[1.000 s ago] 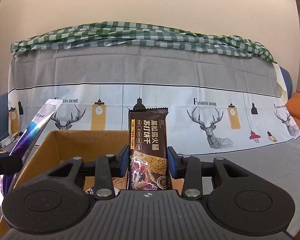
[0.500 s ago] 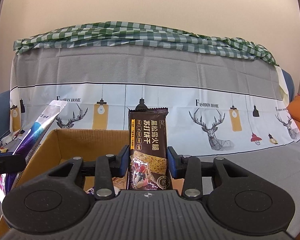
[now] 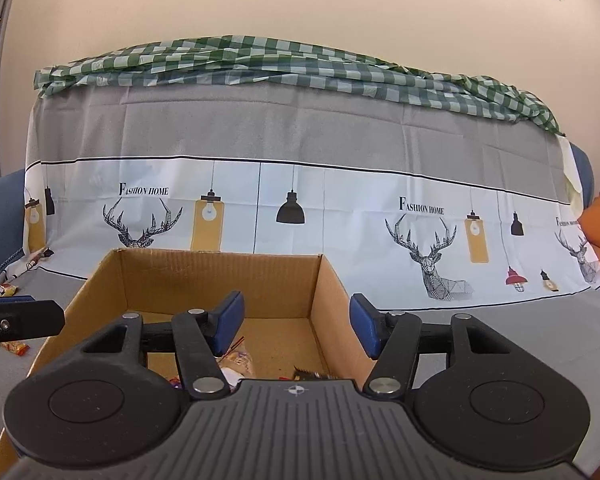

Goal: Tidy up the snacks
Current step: 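Open both tools to drop the tube snack and biscuit bar into the box, then move both open tools back to the remaining snacks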

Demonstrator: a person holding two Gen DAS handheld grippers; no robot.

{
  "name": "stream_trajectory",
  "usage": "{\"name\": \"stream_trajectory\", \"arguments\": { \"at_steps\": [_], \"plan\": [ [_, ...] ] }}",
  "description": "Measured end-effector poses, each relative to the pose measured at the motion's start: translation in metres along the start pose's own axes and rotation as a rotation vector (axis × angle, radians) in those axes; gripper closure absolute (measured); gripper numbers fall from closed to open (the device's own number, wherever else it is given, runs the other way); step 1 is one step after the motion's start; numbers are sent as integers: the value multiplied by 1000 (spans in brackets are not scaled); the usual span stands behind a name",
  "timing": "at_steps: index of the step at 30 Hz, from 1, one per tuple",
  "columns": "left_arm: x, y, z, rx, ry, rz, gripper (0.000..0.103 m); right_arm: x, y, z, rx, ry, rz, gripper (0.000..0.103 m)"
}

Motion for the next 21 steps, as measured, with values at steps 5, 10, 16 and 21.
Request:
{"name": "stream_trajectory", "arguments": {
  "at_steps": [5,10,16,21],
  "plan": [
    [13,20,-17,13,-26,-21,81,3,17,-7,0,-20,-20,43],
    [20,61,-48,16,-7,-69,85,10,52,-20,19,-65,-87,60],
    [15,138,-79,-71,6,-203,85,25,113,-40,49,-130,-226,70],
    [15,213,-78,67,49,-317,87,32,183,-45,75,-122,-333,70]
  ]
}}
Point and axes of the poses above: each gripper's, at about its wrist camera, not at the fingertips, and x roughly against the way its jaws point, y to its left, z to its underside, the point moved 10 cm from there along -x, roughly the way its jaws point, and after that the axes turned 10 degrees about x, right-handed, at the moved point
